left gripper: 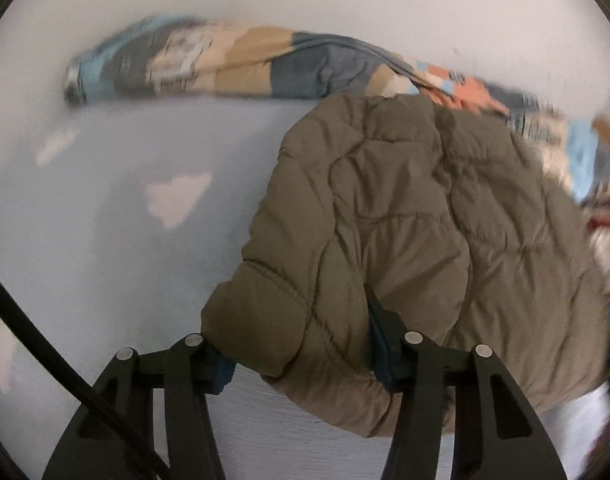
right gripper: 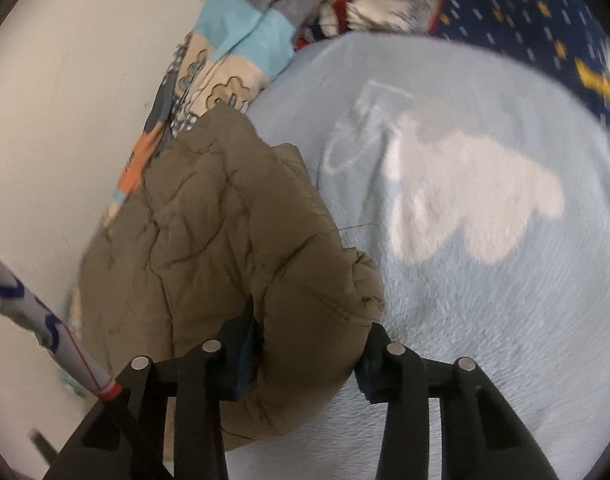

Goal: Fold large clothes
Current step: 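Close both tools on the jacket bundle's edge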

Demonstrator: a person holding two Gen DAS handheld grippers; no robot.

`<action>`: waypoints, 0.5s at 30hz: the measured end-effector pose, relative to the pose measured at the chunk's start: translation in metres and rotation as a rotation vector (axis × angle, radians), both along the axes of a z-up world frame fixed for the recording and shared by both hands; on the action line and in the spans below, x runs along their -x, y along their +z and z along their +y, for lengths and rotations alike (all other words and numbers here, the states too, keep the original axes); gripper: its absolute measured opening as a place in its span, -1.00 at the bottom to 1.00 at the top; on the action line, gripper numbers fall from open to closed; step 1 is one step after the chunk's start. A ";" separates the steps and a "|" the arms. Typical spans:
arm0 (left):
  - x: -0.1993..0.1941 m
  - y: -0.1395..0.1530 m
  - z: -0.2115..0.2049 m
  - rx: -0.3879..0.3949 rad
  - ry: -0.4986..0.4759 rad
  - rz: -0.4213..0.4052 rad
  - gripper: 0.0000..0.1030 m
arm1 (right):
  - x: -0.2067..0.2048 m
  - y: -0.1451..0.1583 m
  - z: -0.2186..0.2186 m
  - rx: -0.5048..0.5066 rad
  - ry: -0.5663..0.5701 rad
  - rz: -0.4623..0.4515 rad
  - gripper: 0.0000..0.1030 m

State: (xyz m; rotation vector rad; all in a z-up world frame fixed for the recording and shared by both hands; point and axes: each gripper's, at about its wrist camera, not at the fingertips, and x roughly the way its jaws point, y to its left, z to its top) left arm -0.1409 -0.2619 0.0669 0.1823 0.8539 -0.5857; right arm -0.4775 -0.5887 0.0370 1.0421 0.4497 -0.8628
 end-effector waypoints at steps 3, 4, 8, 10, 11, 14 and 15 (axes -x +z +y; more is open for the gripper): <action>0.007 0.001 -0.005 -0.049 -0.018 -0.061 0.02 | -0.013 0.011 0.006 0.089 0.043 0.115 -0.23; 0.006 0.001 -0.006 -0.054 -0.021 -0.067 0.02 | -0.016 0.013 0.007 0.114 0.053 0.145 -0.24; 0.006 0.005 -0.007 -0.073 -0.035 -0.095 0.01 | -0.027 0.022 0.015 0.207 0.089 0.250 -0.29; 0.010 0.008 -0.007 -0.079 -0.039 -0.105 0.00 | -0.032 0.027 0.019 0.250 0.103 0.293 -0.30; 0.012 0.009 -0.007 -0.083 -0.042 -0.111 0.00 | -0.035 0.029 0.021 0.270 0.109 0.313 -0.31; 0.016 0.012 -0.007 -0.089 -0.047 -0.119 -0.01 | -0.043 0.035 0.027 0.324 0.123 0.361 -0.33; 0.017 0.012 -0.007 -0.090 -0.048 -0.120 -0.01 | -0.043 0.036 0.028 0.334 0.127 0.368 -0.33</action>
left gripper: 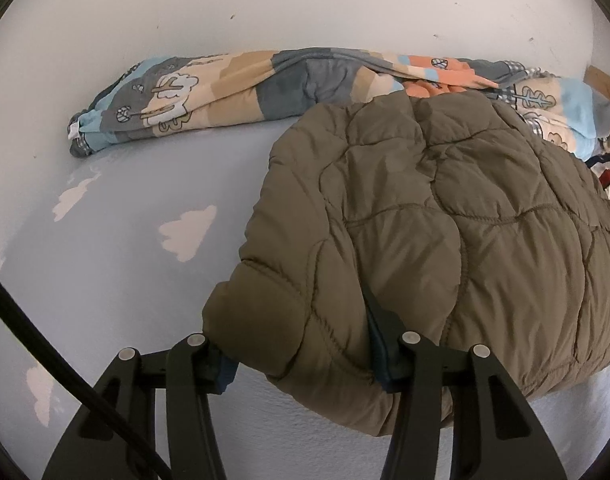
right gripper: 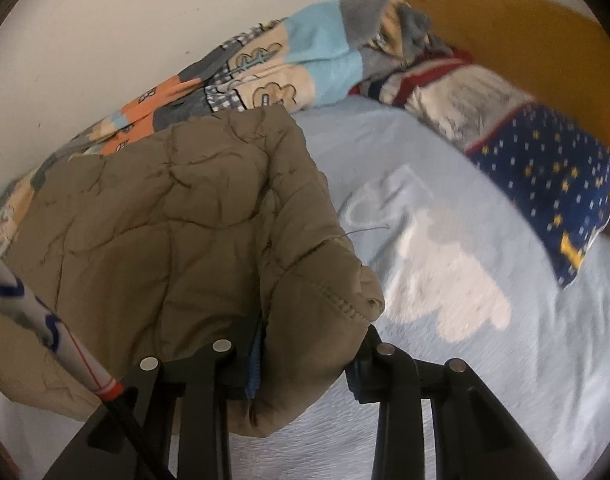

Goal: Fold large clothes
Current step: 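Close both tools on the jacket bundle's edge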

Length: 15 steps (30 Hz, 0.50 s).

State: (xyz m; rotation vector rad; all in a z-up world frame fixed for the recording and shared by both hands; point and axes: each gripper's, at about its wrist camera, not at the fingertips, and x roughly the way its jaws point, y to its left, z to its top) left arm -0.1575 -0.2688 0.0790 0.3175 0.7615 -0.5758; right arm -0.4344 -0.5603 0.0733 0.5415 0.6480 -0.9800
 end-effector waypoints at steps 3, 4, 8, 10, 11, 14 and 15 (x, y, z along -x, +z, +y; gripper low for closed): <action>0.003 0.002 -0.001 -0.007 -0.005 -0.011 -0.01 | -0.001 0.003 0.002 0.015 0.006 0.013 -0.34; 0.004 0.003 -0.001 -0.008 -0.006 -0.014 -0.01 | -0.001 0.004 0.003 0.023 0.010 0.018 -0.34; 0.007 0.009 -0.001 -0.008 -0.010 -0.022 -0.03 | -0.004 0.011 0.009 0.060 0.023 0.040 -0.36; 0.008 0.012 0.000 -0.004 -0.012 -0.023 -0.03 | -0.005 0.016 0.012 0.079 0.030 0.047 -0.36; 0.009 0.013 0.001 -0.002 -0.013 -0.024 -0.03 | -0.005 0.017 0.014 0.085 0.032 0.046 -0.37; 0.011 0.019 0.003 0.004 -0.016 -0.027 -0.04 | -0.003 0.023 0.016 0.092 0.035 0.040 -0.37; 0.012 0.021 0.004 0.004 -0.019 -0.030 -0.04 | -0.003 0.025 0.017 0.093 0.036 0.038 -0.38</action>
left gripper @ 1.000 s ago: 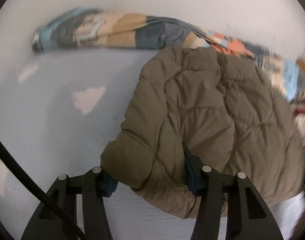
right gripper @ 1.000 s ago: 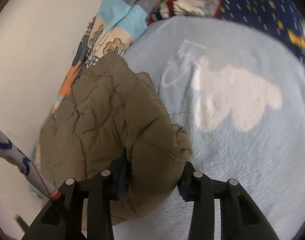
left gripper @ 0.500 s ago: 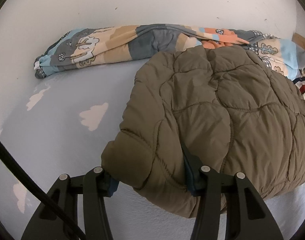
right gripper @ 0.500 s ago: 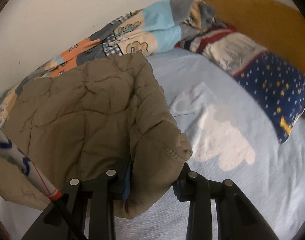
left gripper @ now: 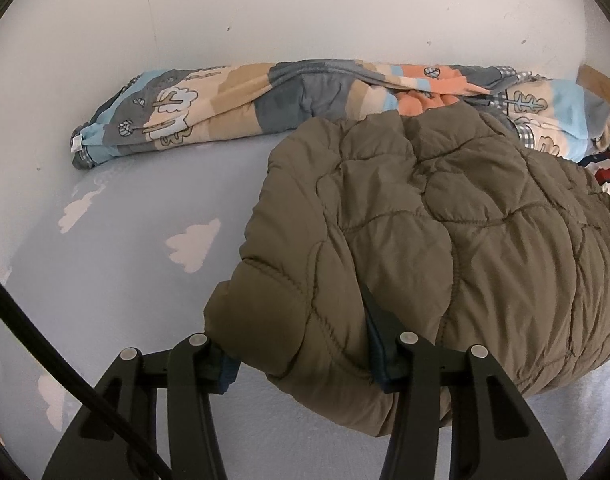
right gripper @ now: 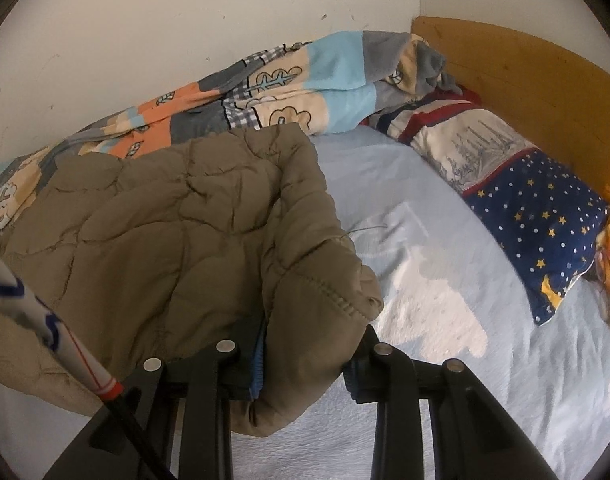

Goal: Fold large clothes

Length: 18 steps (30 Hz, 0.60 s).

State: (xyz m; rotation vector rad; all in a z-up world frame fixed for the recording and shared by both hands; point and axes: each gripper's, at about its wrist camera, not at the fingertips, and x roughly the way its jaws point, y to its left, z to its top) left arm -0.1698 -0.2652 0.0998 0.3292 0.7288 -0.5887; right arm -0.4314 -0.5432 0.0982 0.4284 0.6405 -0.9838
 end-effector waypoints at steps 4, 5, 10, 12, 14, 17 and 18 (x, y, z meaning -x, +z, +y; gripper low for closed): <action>0.003 0.007 0.003 0.007 -0.005 -0.004 -0.05 | 0.003 0.008 0.003 0.008 0.006 -0.009 -0.38; 0.004 0.009 0.004 0.009 -0.006 -0.005 -0.05 | 0.003 0.009 0.004 0.010 0.008 -0.010 -0.38; 0.007 0.018 0.010 0.012 -0.011 -0.005 -0.05 | 0.007 0.019 0.009 0.016 0.021 -0.016 -0.39; 0.009 0.022 0.013 0.014 -0.012 -0.005 -0.05 | 0.010 0.022 0.011 0.014 0.026 -0.018 -0.39; 0.012 0.028 0.017 0.018 -0.013 -0.005 -0.06 | 0.012 0.026 0.014 0.016 0.033 -0.019 -0.39; 0.019 0.036 0.023 0.023 -0.017 -0.015 -0.06 | 0.017 0.032 0.019 0.023 0.041 -0.018 -0.39; 0.021 0.039 0.026 0.025 -0.018 -0.018 -0.06 | 0.018 0.034 0.022 0.027 0.044 -0.018 -0.39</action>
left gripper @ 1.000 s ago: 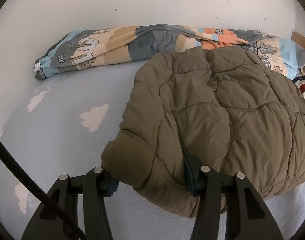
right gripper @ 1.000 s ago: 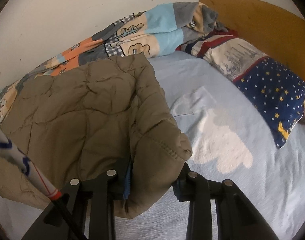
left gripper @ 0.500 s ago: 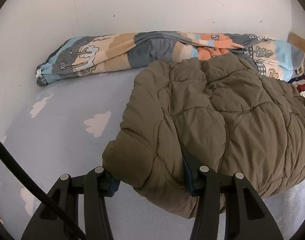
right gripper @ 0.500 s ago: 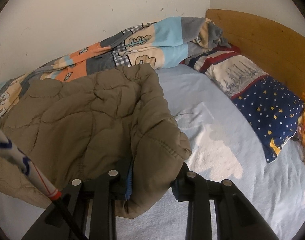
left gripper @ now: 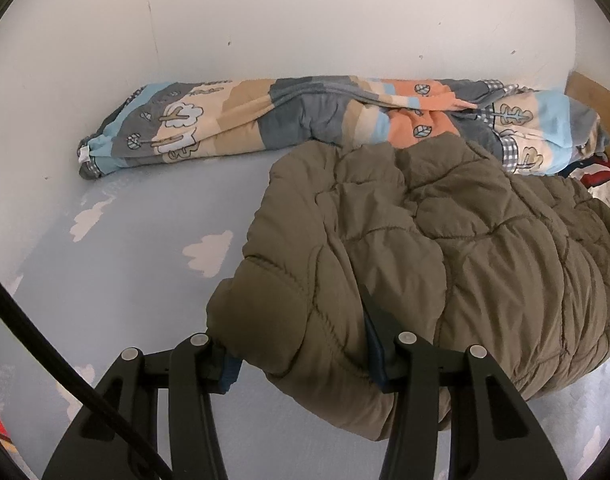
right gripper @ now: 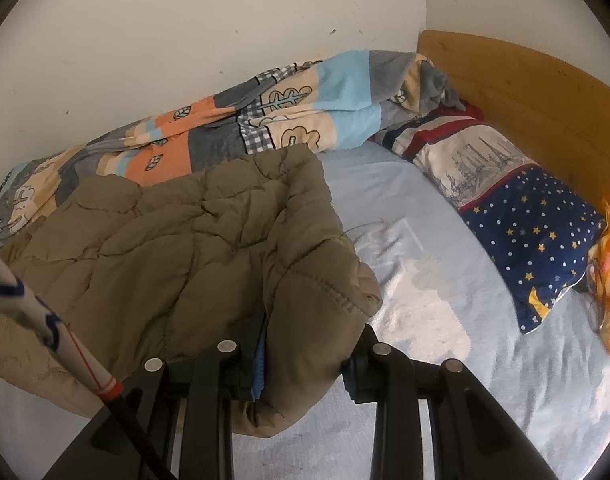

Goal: Fold large clothes

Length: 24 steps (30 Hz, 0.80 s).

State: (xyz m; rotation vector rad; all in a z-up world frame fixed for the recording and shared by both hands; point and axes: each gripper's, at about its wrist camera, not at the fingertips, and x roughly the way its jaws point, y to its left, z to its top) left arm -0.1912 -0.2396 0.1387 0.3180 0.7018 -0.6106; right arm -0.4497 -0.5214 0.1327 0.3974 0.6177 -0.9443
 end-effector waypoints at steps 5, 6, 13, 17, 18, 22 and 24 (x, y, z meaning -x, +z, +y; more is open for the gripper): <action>0.017 0.013 0.017 0.012 -0.001 -0.005 -0.06 | 0.013 0.013 0.018 0.016 0.020 -0.006 -0.39; 0.021 0.015 0.021 0.015 -0.001 -0.004 -0.06 | 0.016 0.015 0.021 0.016 0.024 -0.010 -0.39; 0.061 0.034 0.059 0.050 -0.009 -0.006 -0.06 | 0.052 0.032 0.055 0.002 0.044 -0.052 -0.39; 0.088 0.037 0.086 0.062 -0.011 -0.005 -0.06 | 0.076 0.038 0.080 0.003 0.053 -0.076 -0.39; 0.095 0.036 0.092 0.061 -0.011 -0.006 -0.06 | 0.082 0.038 0.086 0.000 0.054 -0.081 -0.39; 0.118 0.030 0.114 0.054 -0.007 0.001 -0.06 | 0.104 0.033 0.112 -0.008 0.063 -0.077 -0.39; 0.128 0.024 0.125 0.051 -0.005 0.009 -0.06 | 0.114 0.029 0.122 -0.011 0.066 -0.077 -0.39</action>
